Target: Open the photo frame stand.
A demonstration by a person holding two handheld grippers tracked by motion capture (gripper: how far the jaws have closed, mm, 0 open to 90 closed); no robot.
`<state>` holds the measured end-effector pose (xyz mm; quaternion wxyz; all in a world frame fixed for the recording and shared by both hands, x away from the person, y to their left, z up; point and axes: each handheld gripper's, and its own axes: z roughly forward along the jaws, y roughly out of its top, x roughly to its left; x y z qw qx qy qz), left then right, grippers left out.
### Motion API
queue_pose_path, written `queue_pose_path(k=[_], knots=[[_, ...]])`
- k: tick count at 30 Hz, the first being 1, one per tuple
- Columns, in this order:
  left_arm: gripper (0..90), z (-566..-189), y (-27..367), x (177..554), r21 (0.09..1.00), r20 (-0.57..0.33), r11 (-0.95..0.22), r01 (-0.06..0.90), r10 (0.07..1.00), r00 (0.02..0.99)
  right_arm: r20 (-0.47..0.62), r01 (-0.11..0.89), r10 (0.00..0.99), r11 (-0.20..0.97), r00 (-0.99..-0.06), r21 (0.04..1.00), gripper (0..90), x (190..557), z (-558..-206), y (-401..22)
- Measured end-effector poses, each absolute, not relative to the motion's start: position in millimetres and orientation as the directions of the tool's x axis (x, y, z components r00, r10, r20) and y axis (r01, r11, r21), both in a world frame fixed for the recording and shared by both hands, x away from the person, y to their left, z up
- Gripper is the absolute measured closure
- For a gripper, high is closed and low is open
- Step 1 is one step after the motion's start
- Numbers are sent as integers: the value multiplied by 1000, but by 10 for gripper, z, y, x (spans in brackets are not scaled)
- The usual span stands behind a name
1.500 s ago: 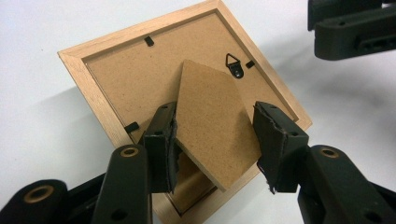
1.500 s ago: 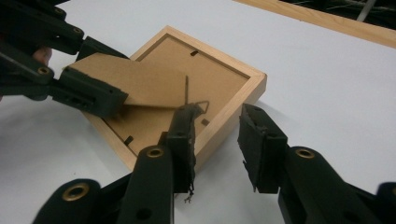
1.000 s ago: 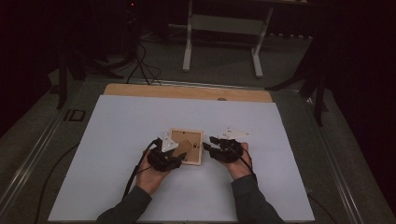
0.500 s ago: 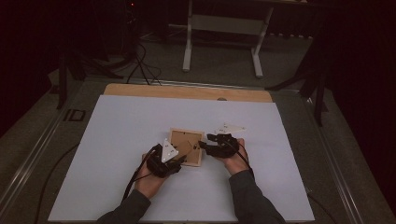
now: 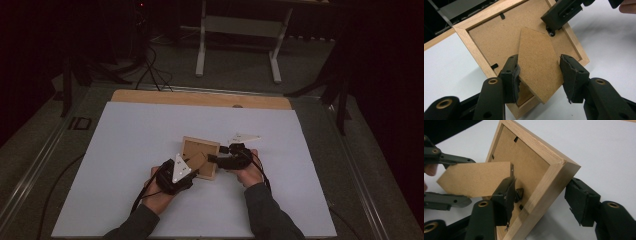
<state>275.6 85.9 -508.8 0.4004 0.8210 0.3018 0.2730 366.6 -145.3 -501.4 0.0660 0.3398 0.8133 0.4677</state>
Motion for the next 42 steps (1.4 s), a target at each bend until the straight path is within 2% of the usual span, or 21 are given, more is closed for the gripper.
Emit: queue_pose_path(k=[10,24,32,37,42], knots=[[522,-5096,888,2766,818,189,-500,286,702,687,205,483,611,332,-764,810,445,3643,-5009,-1459],[483,-5070,1007,2884,812,-38,-395,429,699,715,157,447,613,355,-774,821,446,3589,-4981,-1425],[546,-5068,1092,2963,788,-182,-323,524,690,700,141,430,608,361,-781,827,462,3563,-4959,-1414],[613,-5082,1091,2980,771,-193,-332,544,693,695,136,419,602,358,-787,835,497,3552,-4938,-1421],[630,-5075,1080,2976,767,-182,-344,541,693,698,134,414,598,360,-790,836,507,3541,-4925,-1422]])
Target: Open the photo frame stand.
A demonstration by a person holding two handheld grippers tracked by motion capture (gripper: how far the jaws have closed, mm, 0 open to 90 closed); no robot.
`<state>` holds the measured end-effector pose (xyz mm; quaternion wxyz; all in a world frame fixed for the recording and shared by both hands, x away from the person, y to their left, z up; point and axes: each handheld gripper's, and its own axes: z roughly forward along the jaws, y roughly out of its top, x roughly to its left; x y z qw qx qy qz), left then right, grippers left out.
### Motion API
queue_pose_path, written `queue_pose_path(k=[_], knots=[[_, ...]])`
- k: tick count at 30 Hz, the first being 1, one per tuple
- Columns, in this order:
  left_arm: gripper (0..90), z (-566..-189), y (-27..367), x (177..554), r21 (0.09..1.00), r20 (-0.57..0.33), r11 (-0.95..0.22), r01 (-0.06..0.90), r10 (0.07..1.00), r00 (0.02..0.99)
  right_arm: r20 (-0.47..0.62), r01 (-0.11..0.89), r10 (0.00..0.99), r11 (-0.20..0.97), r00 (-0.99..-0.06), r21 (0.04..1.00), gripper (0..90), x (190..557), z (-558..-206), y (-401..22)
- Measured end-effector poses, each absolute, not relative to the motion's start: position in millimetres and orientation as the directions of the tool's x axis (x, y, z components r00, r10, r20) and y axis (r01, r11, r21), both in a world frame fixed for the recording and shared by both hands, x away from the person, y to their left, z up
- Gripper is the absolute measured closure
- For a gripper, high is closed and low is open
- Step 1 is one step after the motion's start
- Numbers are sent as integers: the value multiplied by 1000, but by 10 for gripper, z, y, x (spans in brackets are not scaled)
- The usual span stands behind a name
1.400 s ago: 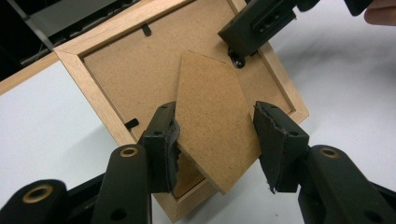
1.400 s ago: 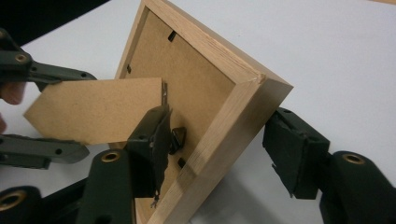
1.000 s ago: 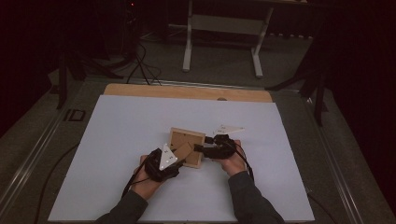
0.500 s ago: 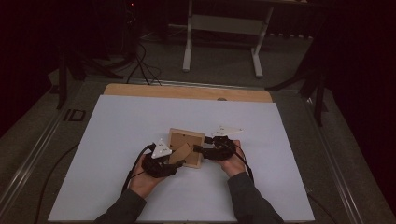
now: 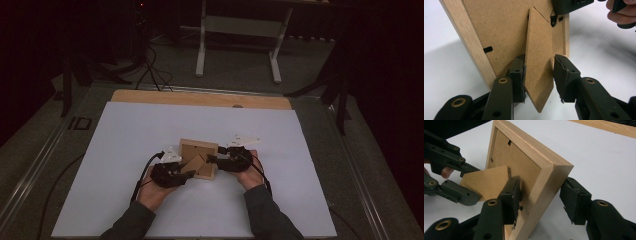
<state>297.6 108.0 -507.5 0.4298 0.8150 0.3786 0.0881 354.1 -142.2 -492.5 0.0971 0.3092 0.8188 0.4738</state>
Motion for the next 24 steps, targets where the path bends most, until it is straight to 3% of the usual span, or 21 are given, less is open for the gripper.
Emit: queue_pose_path(k=[11,24], knots=[[656,-5063,1067,3000,767,-163,-344,541,712,683,116,390,609,339,-784,856,587,3520,-4874,-1446],[679,-5120,1007,3090,763,-121,-366,532,729,674,85,352,609,333,-788,875,604,3497,-4829,-1454]])
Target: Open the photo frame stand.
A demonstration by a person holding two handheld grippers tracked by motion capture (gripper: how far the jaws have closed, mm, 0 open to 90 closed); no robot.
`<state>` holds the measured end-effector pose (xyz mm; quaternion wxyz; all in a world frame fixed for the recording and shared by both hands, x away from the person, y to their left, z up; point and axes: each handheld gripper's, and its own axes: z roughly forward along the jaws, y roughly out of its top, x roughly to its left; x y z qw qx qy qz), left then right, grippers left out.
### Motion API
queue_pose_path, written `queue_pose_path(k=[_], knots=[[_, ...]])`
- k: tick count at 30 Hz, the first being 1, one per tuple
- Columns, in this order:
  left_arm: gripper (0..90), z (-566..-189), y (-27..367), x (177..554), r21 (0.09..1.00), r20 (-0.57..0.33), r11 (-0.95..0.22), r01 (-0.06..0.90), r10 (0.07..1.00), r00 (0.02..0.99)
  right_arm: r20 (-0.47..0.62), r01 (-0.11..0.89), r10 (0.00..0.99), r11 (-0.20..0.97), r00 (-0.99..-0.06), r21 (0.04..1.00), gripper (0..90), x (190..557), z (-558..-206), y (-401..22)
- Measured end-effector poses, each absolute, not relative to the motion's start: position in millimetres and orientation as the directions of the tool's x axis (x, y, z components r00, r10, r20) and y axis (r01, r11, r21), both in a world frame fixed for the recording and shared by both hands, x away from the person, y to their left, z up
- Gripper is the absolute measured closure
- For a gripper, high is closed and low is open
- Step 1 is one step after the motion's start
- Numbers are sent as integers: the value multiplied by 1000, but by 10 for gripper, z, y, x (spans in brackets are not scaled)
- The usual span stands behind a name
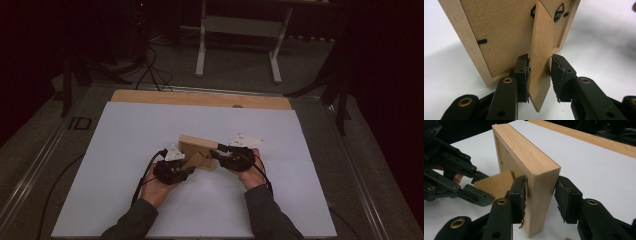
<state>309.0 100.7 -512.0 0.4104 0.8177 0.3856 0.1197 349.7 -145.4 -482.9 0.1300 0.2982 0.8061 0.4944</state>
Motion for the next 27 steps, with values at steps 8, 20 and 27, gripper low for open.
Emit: queue_pose_path(k=[8,20,27], knots=[[687,-5169,985,3146,761,-107,-371,532,737,667,53,328,611,349,-790,878,599,3473,-4817,-1439],[682,-5191,967,3182,765,-79,-381,520,745,662,39,314,615,346,-787,884,606,3459,-4801,-1446],[701,-5200,942,3184,770,-31,-412,487,738,674,25,301,611,352,-791,886,605,3450,-4806,-1429]])
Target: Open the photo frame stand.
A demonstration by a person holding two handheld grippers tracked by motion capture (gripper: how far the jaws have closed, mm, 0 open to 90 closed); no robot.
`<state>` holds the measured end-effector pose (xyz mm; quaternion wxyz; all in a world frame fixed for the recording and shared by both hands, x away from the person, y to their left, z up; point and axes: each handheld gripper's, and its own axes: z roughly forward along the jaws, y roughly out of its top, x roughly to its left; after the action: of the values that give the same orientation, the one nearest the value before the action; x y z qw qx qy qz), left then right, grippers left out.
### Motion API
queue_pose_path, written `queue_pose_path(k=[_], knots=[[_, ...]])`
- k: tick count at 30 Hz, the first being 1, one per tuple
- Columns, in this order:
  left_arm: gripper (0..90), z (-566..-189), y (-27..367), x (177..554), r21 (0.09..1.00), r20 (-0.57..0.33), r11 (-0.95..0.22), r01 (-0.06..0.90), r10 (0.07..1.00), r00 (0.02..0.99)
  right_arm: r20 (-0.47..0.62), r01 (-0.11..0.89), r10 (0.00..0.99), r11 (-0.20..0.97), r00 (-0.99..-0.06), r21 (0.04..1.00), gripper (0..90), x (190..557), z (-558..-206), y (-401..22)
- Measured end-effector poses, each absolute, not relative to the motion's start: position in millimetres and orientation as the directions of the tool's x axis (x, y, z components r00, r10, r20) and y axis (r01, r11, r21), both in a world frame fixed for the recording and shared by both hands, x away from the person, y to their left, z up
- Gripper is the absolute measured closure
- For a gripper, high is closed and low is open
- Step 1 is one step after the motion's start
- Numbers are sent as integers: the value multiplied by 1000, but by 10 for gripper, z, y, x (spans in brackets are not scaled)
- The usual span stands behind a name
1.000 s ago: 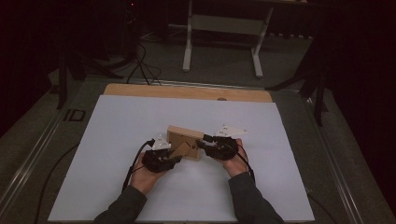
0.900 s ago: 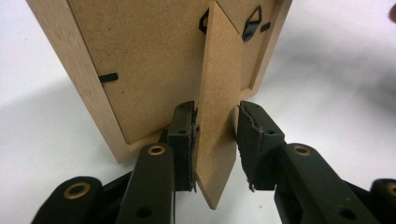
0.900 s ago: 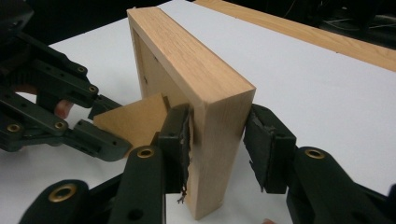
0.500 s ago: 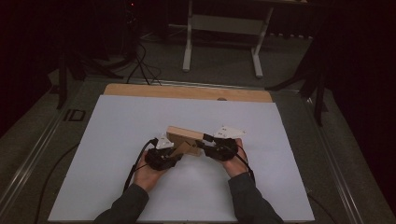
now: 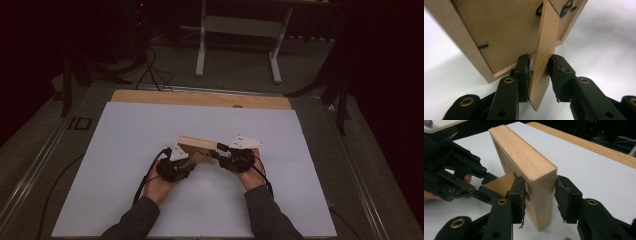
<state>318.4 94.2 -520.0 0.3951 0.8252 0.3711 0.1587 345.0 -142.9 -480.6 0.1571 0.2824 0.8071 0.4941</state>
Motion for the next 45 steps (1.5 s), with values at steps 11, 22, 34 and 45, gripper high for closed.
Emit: queue_pose_path(k=[11,22,34,45], knots=[[722,-5172,988,3193,791,-51,-376,482,745,665,-7,276,588,390,-809,879,608,3409,-4821,-1350],[644,-5188,1071,3195,781,-167,-329,531,708,686,-30,264,584,411,-811,872,593,3372,-4827,-1327],[605,-5229,1162,3162,763,-258,-283,581,691,676,-34,264,570,432,-821,863,556,3338,-4839,-1307],[562,-5248,1231,3134,750,-277,-271,603,699,659,-29,267,570,428,-821,863,518,3340,-4840,-1317]])
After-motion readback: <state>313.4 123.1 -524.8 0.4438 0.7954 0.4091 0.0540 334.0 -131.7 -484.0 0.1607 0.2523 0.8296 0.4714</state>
